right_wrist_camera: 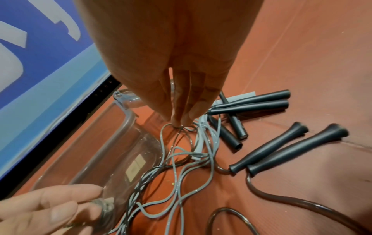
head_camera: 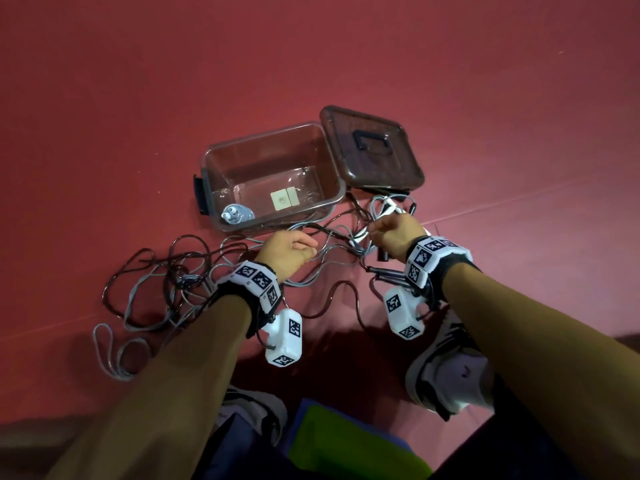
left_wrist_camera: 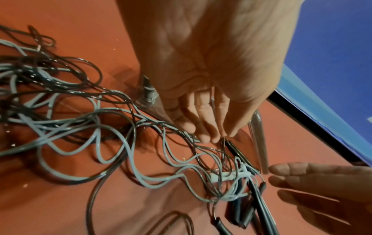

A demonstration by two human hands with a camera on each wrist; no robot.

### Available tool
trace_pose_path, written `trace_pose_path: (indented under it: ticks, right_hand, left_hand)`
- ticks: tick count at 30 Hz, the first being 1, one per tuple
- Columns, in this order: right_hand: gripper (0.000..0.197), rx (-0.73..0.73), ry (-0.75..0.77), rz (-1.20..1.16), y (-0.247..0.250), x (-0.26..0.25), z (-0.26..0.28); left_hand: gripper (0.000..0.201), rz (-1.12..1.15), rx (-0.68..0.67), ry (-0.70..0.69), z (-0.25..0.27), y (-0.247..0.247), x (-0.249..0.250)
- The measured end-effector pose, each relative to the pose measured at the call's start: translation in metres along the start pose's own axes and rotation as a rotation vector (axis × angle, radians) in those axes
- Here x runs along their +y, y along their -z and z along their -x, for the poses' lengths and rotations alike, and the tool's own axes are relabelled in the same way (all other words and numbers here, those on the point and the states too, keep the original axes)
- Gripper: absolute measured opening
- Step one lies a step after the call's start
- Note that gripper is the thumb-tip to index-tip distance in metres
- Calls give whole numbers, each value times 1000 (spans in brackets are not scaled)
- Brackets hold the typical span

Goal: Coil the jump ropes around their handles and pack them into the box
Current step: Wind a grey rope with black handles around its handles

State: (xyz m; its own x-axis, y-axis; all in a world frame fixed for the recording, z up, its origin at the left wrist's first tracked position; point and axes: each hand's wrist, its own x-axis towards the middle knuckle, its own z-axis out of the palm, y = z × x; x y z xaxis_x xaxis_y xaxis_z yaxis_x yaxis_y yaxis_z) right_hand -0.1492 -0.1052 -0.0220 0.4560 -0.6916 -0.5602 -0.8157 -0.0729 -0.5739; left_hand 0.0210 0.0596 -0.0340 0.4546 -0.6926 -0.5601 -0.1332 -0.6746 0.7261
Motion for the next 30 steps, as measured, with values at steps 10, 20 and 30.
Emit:
trace_pose_path:
  ticks: [10,20,30]
  right_hand:
    - [13,-83,-59,46,-9,48,6]
    - [22,-97,-126,116,-24,78,-7]
    - [36,-132,-174,154,-35,95,-17]
  left_hand:
    - [10,-88,-168,52,-10,-55,0]
    - [18,-123,-259,118,-30,-98,-2]
    - [48,-145,-321,173,-42,-140,-11]
